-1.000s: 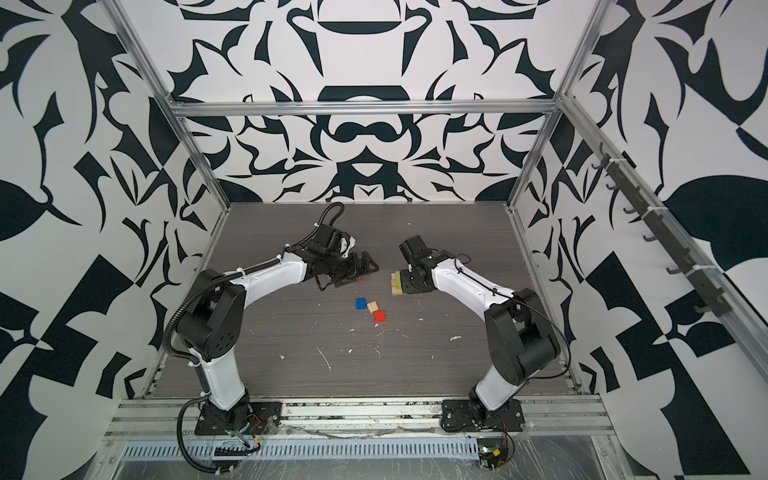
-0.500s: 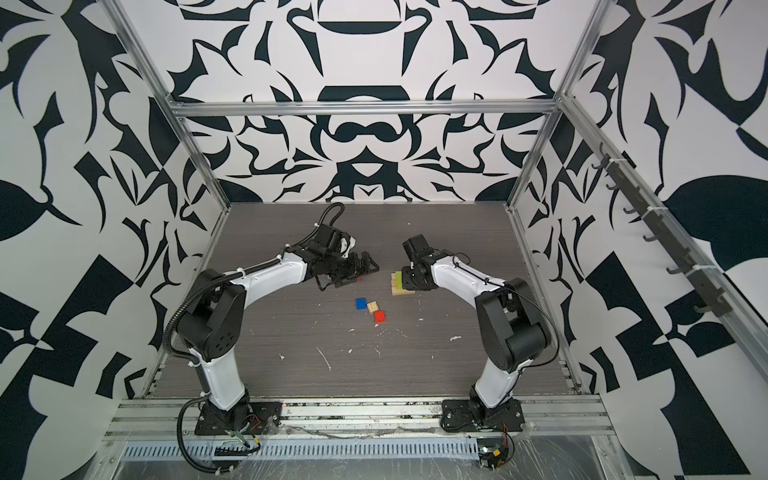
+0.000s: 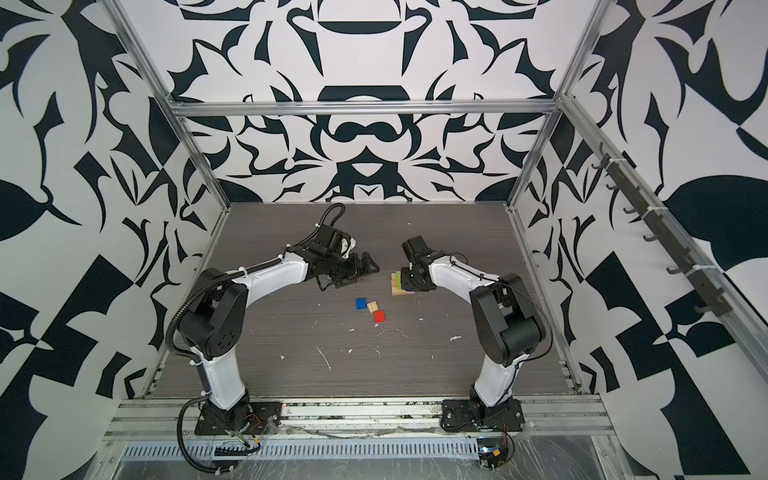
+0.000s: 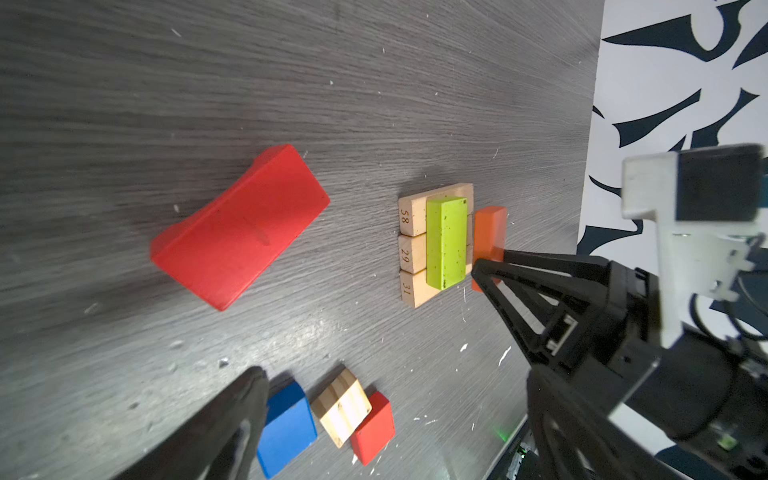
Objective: Build the wood block tower
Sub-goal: 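Lower the orange block onto the planks beside the lime green block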
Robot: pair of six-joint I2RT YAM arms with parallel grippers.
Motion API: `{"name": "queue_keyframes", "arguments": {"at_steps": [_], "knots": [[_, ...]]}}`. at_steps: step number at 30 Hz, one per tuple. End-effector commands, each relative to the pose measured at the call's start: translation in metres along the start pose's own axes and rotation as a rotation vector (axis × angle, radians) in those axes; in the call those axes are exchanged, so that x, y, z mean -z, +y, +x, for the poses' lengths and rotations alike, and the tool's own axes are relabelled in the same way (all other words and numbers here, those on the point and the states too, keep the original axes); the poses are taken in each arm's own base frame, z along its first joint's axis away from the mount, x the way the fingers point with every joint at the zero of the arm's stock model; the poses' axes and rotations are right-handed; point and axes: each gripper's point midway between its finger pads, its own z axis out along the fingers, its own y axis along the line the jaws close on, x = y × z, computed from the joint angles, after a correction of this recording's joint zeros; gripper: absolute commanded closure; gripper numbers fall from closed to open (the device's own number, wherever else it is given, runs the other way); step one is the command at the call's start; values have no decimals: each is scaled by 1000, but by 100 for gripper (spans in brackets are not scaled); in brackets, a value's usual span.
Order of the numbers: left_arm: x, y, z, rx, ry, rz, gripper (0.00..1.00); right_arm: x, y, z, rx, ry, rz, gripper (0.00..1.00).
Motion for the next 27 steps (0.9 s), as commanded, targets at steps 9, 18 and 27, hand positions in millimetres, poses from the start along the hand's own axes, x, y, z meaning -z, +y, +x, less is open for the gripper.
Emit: {"name": "queue_keyframes", "arguments": {"at_steps": [9, 18, 27], "knots": [[-4, -7, -4, 4, 10, 19, 0, 7, 3, -14, -9, -38, -16, 68], [-4, -7, -4, 3, 11, 19, 0, 7, 5, -13, -5, -31, -19, 64], [-5, -8, -3, 3, 17, 23, 1, 9, 5, -13, -2, -28, -24, 61]]}}
